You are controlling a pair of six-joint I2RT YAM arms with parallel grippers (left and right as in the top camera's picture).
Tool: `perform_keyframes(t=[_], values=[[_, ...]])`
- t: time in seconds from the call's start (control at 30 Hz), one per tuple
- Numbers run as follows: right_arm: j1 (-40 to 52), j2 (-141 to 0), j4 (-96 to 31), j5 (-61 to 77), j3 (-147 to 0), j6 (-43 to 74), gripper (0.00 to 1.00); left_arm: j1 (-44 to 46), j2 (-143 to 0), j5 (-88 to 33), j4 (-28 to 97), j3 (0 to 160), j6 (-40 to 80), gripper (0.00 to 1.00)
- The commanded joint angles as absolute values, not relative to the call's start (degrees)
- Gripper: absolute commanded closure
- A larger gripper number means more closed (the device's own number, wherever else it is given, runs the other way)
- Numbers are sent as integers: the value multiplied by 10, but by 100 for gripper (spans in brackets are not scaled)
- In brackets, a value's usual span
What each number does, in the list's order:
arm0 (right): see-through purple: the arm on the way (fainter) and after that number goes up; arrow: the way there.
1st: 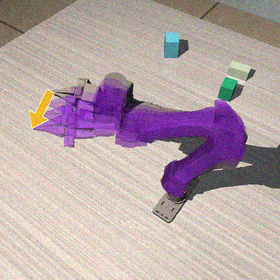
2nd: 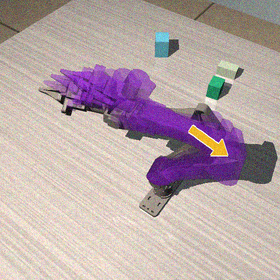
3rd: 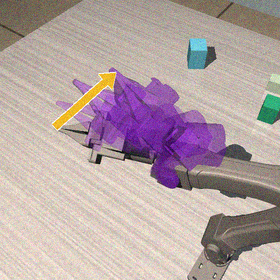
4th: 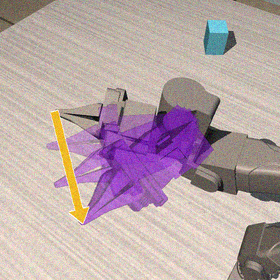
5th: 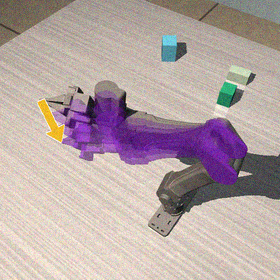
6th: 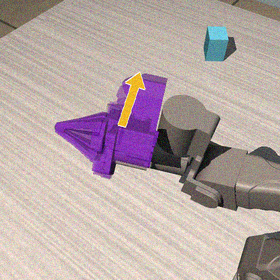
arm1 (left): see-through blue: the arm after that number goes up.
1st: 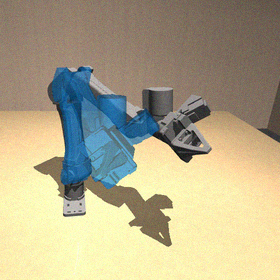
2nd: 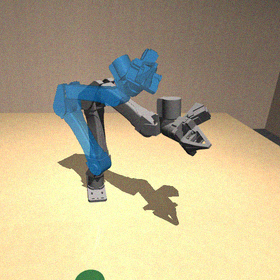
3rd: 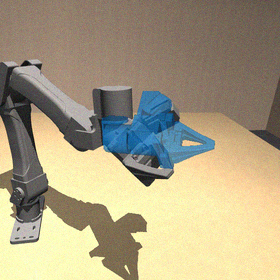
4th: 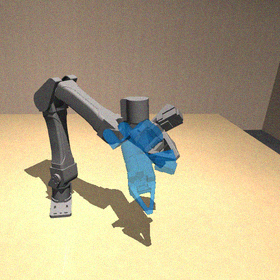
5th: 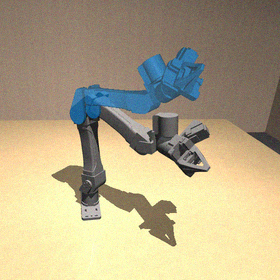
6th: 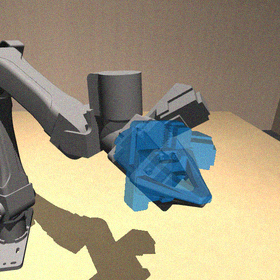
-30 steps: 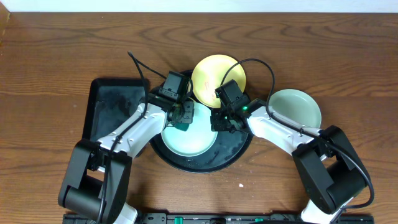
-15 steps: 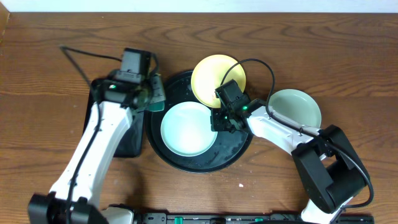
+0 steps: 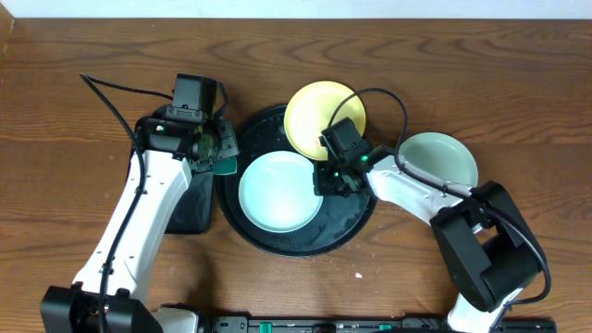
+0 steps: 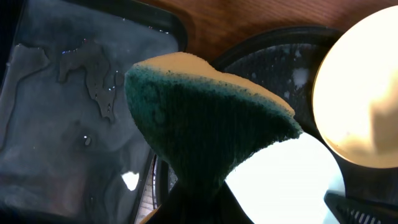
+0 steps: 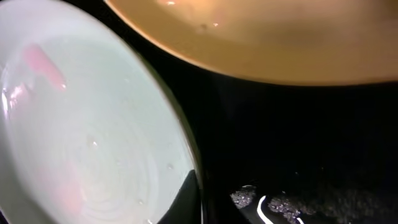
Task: Clean dirty plates on tray and stack at the side
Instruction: 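Move the left gripper with sponge back beside the black dish, then lift the second mint plate with the right gripper and stack it on the first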
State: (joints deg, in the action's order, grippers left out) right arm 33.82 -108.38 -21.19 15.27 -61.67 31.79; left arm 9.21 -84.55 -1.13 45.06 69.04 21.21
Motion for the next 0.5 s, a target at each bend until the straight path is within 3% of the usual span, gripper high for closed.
perform_keyframes(t=[0.0, 0.2, 0.47], values=[[338, -1084, -211, 185, -629, 289, 99, 90, -850, -4, 452, 691, 217, 93], [340, -1017, -290, 138, -658, 227, 99, 90, -850, -4, 452, 691, 217, 93], [386, -895, -345, -95, -661, 157, 99, 90, -850, -4, 452, 691, 217, 93]])
